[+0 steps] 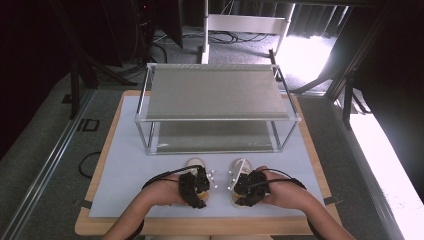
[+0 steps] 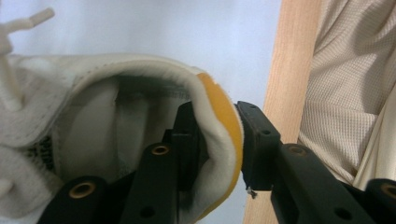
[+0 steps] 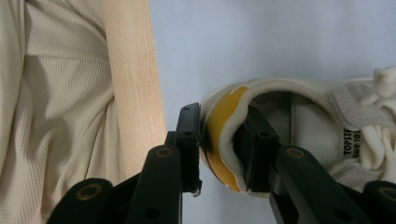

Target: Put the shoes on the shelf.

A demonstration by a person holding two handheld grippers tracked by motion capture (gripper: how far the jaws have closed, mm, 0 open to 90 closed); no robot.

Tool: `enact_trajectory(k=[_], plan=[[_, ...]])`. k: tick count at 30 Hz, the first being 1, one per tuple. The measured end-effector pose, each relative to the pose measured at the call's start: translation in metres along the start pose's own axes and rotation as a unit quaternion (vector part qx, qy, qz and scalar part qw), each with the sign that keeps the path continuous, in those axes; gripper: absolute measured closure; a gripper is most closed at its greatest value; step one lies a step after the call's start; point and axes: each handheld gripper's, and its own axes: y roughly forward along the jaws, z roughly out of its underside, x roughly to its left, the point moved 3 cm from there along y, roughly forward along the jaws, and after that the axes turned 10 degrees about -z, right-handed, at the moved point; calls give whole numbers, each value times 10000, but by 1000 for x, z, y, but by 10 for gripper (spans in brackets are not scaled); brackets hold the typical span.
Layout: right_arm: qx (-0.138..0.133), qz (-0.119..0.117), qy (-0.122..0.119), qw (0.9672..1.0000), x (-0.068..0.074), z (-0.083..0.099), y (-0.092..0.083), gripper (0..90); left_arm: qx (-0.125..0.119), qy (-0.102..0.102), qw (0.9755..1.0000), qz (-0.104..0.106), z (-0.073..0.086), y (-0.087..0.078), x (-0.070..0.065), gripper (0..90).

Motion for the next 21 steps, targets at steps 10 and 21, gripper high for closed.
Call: enact_trajectory(k=[10,21], plan=[[-97,156,-159,9997,1,4,-8,735,-403,159,9990,101,-2,-4,-3,756],[-1079,549,-336,9921,-11,9,-36,738,-1661,533,9836,-462,-9,-19,19,754]])
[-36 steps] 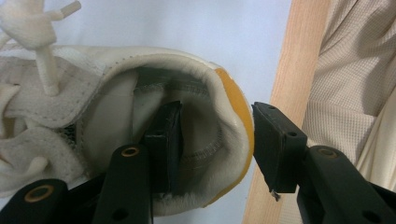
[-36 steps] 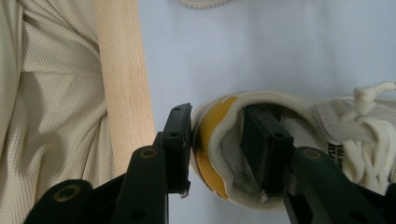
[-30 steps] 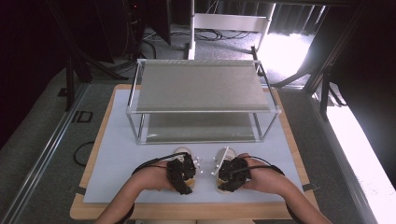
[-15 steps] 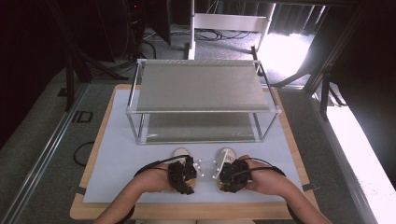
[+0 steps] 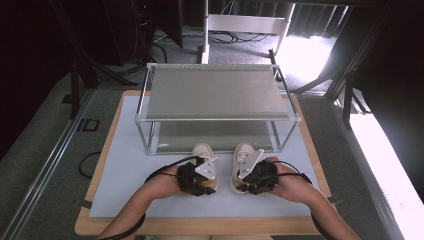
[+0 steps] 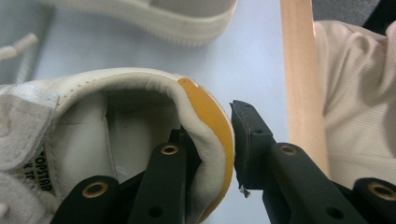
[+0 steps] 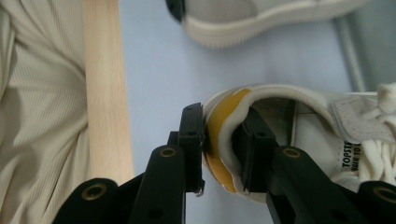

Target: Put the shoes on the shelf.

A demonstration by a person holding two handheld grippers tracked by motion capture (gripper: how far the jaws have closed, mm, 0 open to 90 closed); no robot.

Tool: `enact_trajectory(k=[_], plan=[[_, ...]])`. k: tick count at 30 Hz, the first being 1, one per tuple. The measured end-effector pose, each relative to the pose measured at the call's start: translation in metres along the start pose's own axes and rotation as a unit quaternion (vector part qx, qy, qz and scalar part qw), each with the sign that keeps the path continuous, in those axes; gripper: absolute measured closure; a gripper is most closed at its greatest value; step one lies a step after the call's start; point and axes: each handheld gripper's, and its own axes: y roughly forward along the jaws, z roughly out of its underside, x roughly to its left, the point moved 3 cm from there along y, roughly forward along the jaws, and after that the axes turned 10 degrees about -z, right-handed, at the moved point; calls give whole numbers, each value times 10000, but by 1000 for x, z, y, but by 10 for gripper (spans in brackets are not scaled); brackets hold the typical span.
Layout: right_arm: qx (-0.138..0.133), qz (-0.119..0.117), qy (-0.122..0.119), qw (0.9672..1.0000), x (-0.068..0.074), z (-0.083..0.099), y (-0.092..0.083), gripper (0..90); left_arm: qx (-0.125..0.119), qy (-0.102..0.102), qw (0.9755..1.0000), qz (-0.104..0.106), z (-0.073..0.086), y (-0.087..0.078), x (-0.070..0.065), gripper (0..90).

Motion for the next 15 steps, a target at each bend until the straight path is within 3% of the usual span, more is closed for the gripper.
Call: enact_trajectory(k=[3,12,15], plan=[[-132,58,-17,9999,-7,0,0,738,-95,102,9999,-70,-1,3,6,755],[-25,89,-88,9999,-35,-8,6,738,-125,196,9996,-159,0,12,30,754],[35,161,-212,9996,-45,-14,7,738,-65,340,9993,-139,-2,16,40,755]])
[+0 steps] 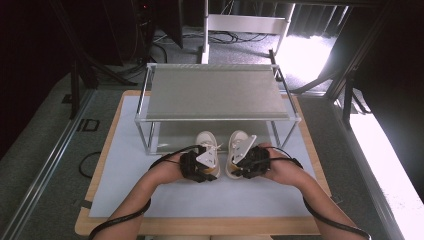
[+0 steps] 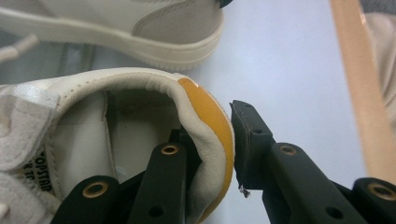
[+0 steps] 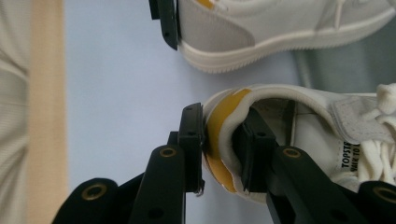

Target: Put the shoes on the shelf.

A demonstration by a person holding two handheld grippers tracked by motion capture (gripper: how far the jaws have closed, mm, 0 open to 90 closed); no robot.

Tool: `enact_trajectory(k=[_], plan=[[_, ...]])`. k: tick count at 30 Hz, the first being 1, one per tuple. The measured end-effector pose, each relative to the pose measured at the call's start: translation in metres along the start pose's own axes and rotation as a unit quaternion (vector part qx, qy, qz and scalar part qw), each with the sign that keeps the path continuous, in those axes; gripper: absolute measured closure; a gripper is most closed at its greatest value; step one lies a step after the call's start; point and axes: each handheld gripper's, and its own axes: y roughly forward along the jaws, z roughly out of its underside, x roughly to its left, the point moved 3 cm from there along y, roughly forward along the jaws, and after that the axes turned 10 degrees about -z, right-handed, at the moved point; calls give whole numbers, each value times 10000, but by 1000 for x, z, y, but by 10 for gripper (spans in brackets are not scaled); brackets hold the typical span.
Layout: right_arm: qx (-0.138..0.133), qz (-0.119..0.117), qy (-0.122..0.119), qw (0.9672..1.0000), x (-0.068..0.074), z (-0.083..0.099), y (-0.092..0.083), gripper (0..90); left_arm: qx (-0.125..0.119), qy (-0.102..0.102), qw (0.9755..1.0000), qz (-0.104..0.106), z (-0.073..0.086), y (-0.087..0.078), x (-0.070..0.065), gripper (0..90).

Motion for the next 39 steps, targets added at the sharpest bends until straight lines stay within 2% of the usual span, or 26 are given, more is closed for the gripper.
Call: enact_trajectory(k=[8,11,15,20,23,24,28,29,31,32,35,36,37,38,39], plan=[[375,52,-220,9990,-24,-11,13,736,111,302,9995,7,-2,11,30,755],[477,94,-299,9984,-30,-13,18,734,64,339,9994,84,-2,14,37,754],[511,131,-347,9980,-40,-14,20,730,125,417,9990,133,0,19,43,753],[648,144,-421,9969,-47,-12,26,721,243,530,9982,102,-1,30,47,752],[700,161,-264,9971,-52,-9,29,710,303,593,9977,107,-2,36,48,749],[643,121,-230,9976,-54,-8,30,711,294,667,9973,82,-2,37,47,746],[517,124,-212,9984,-53,-5,31,713,304,705,9970,87,-2,37,46,742],[484,130,-185,9986,-54,-5,31,708,322,797,9963,40,-3,37,46,740],[448,164,-122,9988,-53,-5,31,689,327,827,9960,-43,-3,37,44,730],[410,228,-64,9989,-53,-6,30,654,279,862,9958,-150,-4,36,43,712],[240,552,-30,9982,-51,-6,23,527,181,521,9972,-502,-8,31,46,581],[210,642,44,9977,-51,-5,21,533,232,393,9972,-598,-9,31,47,540],[130,591,129,9981,-52,-3,18,542,269,171,9973,-667,-10,30,47,514],[16,589,177,9981,-52,-1,16,541,301,-11,9967,-751,-11,30,47,509],[-96,639,199,9977,-52,0,13,539,309,-107,9952,-925,-12,29,46,483]])
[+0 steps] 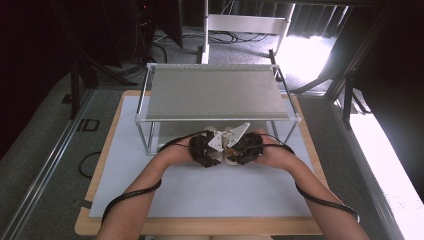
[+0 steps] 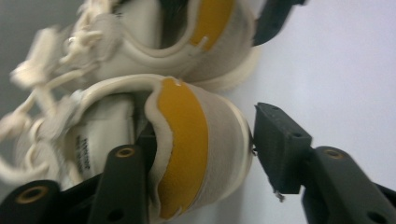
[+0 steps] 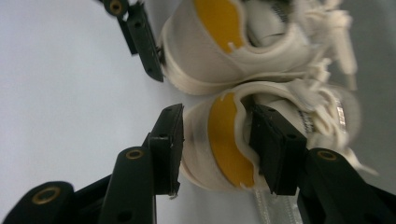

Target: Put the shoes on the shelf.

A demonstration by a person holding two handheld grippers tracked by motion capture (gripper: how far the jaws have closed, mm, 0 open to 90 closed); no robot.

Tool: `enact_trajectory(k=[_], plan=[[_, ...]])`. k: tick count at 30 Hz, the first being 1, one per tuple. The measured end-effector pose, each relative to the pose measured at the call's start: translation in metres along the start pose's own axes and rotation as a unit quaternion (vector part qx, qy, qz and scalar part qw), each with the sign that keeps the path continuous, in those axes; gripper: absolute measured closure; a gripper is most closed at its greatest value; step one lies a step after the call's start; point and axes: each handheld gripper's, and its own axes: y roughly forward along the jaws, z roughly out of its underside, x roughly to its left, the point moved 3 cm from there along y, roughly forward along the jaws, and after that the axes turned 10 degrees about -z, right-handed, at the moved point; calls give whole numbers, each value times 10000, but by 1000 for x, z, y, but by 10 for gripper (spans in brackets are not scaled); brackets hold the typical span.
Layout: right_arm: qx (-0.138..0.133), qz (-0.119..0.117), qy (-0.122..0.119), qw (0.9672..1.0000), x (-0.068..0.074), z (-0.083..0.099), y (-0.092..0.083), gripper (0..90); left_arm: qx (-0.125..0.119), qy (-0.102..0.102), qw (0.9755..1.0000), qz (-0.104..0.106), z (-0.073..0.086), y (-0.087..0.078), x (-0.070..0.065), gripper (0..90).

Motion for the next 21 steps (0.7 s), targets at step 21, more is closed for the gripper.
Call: enact_trajectory(k=[21], plan=[[-1574,911,1806,9666,36,51,-21,537,-219,-1441,9831,-1104,2,-46,-30,470]])
